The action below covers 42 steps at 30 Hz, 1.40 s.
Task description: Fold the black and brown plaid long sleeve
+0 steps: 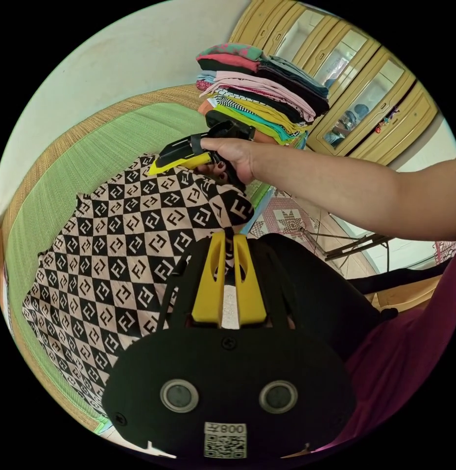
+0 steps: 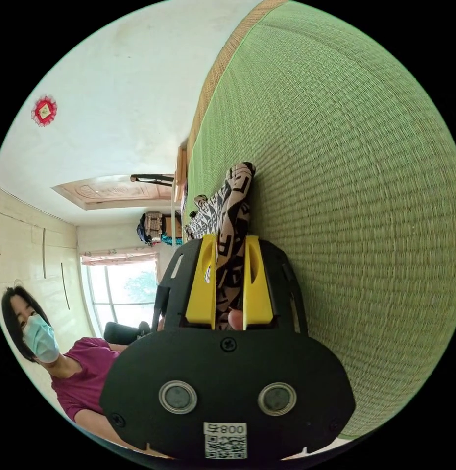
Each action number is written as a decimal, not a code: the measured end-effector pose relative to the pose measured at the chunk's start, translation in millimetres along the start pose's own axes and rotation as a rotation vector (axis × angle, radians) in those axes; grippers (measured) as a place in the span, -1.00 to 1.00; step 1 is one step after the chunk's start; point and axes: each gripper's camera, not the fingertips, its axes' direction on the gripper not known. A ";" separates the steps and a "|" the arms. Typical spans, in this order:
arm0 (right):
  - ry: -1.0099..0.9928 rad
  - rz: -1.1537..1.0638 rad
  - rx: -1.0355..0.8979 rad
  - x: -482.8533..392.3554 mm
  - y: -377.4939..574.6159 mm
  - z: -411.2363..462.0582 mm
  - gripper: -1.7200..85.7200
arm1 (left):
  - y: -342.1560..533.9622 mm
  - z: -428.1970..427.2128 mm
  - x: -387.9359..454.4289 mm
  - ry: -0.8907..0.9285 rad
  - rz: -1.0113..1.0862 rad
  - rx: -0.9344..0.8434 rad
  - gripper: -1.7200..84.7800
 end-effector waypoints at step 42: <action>0.004 -0.158 0.120 -276.2 -72.6 22.2 -0.82 | 220.6 -95.6 -148.8 0.287 -0.291 0.435 -0.90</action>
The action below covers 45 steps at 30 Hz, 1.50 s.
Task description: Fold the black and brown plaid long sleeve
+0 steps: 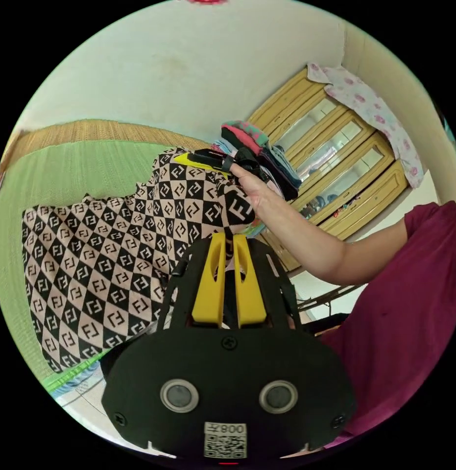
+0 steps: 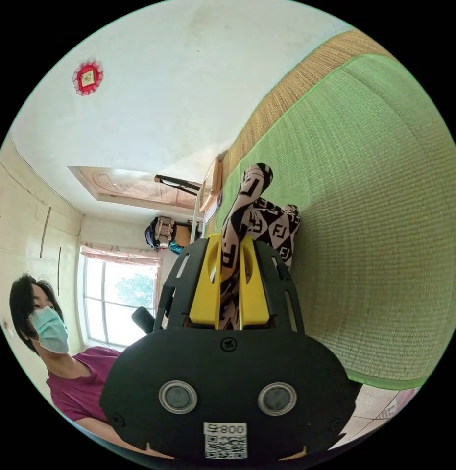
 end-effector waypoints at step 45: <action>0.257 -0.236 -0.398 -294.4 -128.2 341.0 -0.93 | 348.3 -153.3 -307.4 0.312 -0.919 0.514 -0.89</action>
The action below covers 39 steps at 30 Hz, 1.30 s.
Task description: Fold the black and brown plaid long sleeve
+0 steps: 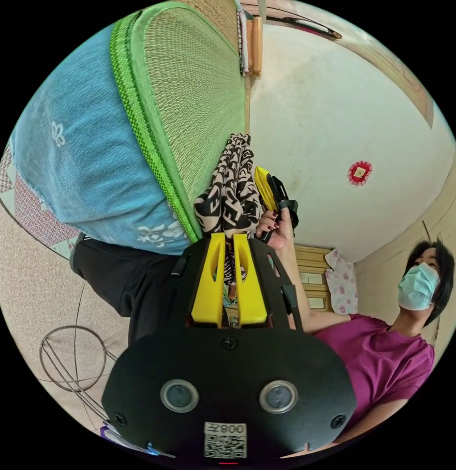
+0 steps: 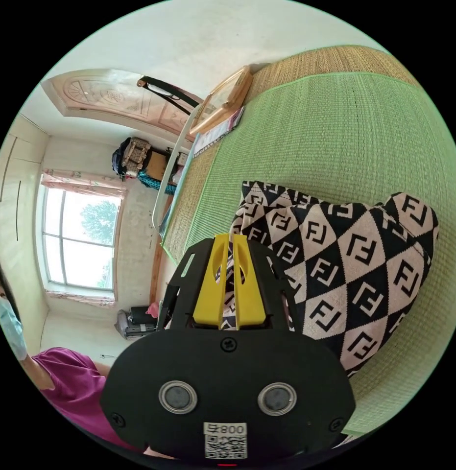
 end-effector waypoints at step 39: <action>0.328 -0.362 -0.217 -236.0 55.1 13.9 -0.96 | 73.5 53.4 124.1 -0.562 0.384 -0.016 -0.96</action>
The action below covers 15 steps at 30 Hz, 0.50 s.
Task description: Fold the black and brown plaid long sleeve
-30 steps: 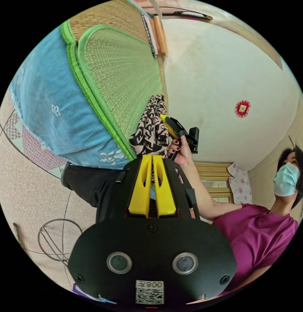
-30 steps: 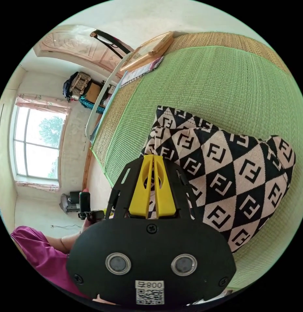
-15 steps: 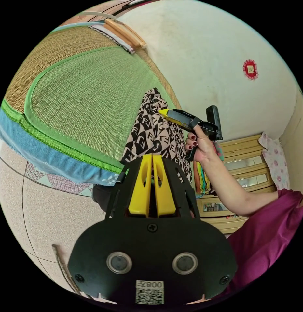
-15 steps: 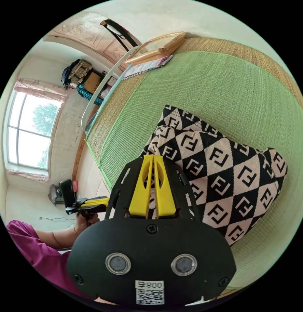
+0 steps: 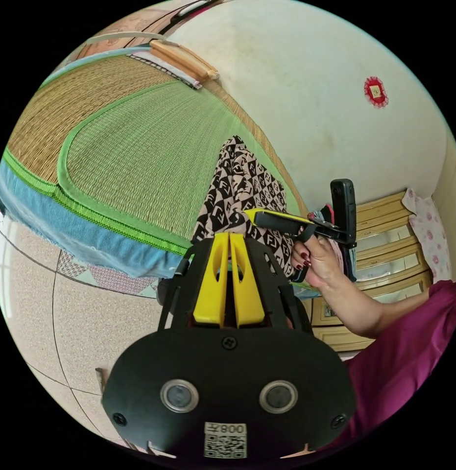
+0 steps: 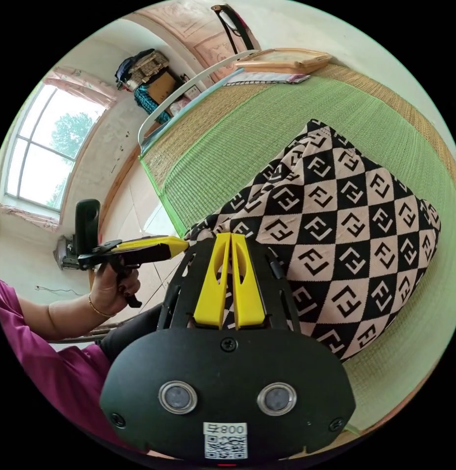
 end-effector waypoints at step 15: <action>0.012 -0.029 0.040 -47.6 5.7 -45.3 -0.96 | 6.4 -14.3 94.4 -0.146 0.193 0.024 -0.96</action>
